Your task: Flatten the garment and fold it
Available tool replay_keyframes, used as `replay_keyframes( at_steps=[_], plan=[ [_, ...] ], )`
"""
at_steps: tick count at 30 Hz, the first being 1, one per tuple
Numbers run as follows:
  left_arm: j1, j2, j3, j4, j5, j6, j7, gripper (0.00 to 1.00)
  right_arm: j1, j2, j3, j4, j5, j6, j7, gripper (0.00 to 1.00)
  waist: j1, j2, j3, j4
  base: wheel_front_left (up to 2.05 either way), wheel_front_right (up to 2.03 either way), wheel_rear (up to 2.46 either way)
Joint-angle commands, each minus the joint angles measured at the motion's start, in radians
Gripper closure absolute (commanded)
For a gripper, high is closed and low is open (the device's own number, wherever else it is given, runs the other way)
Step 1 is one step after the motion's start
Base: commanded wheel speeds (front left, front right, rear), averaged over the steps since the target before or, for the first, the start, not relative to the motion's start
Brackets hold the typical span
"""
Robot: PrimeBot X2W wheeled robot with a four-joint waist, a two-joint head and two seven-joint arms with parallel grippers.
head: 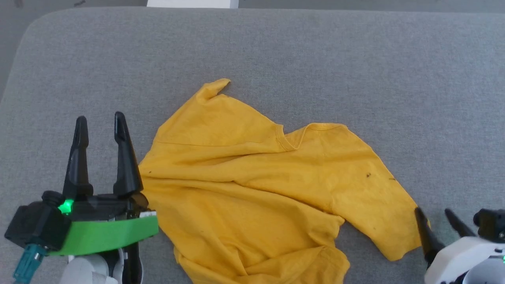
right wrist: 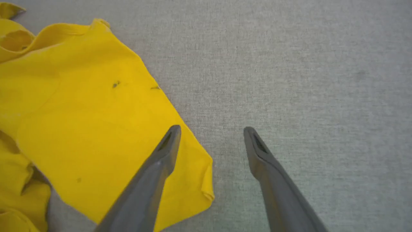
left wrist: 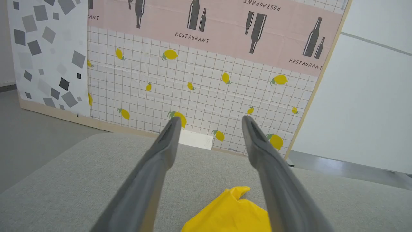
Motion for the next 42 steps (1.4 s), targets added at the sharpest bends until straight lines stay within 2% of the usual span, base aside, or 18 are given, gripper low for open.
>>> replay_keyframes(
  at_steps=[1,6,11,12,13,14,24,29,35,42],
  plan=[
    [0.014,-0.017,0.017,0.005,0.020,-0.020,-0.004,0.00,0.018,0.000,0.006,0.000,0.002,-0.002,0.019,0.00,0.0000,0.0000,0.006,-0.002,0.00,0.00,0.00],
    [0.023,-0.059,0.056,0.024,0.047,-0.079,-0.004,0.00,0.050,0.000,0.023,0.016,0.008,-0.002,0.074,0.00,0.0000,0.0000,0.010,0.000,0.00,0.00,0.00],
    [0.021,-0.081,0.074,0.045,0.063,-0.114,-0.004,0.00,0.061,0.000,0.034,0.035,0.021,-0.002,0.112,0.00,0.0000,0.0000,0.005,0.002,0.00,0.00,0.00],
    [0.020,-0.084,0.076,0.050,0.066,-0.120,-0.004,0.00,0.062,0.000,0.035,0.041,0.028,-0.002,0.124,0.51,0.0000,0.0000,0.004,0.005,0.00,0.00,0.00],
    [0.020,-0.086,0.077,0.053,0.068,-0.124,-0.004,0.00,0.062,0.000,0.033,0.045,0.038,-0.002,0.128,0.64,0.0000,0.0000,0.002,0.006,0.00,0.00,0.00],
    [0.019,-0.089,0.079,0.058,0.070,-0.129,-0.004,0.00,0.060,0.000,0.025,0.049,0.046,-0.002,0.126,1.00,0.0000,0.0000,0.001,0.007,0.00,0.00,0.00],
    [0.027,-0.096,0.096,0.087,0.081,-0.146,-0.004,0.00,-0.022,0.000,-0.019,0.069,-0.017,-0.002,0.017,1.00,0.0000,0.0000,-0.033,0.016,0.00,0.00,0.00],
    [0.026,-0.097,0.095,0.081,0.080,-0.146,-0.004,0.00,-0.152,-0.005,0.018,0.003,-0.150,-0.002,0.008,1.00,0.0000,0.0000,-0.035,0.008,0.00,0.00,0.00],
    [0.012,-0.097,0.075,0.087,0.078,-0.145,-0.004,0.00,-0.341,-0.132,-0.011,-0.010,-0.219,-0.002,0.065,1.00,0.0000,0.0000,-0.013,0.004,0.00,0.00,0.00],
    [0.004,-0.097,0.050,0.122,0.075,-0.149,-0.004,0.00,-0.362,-0.227,-0.176,0.009,-0.239,-0.002,0.131,1.00,0.0000,0.0000,0.010,0.017,0.00,0.00,0.00]
  ],
)
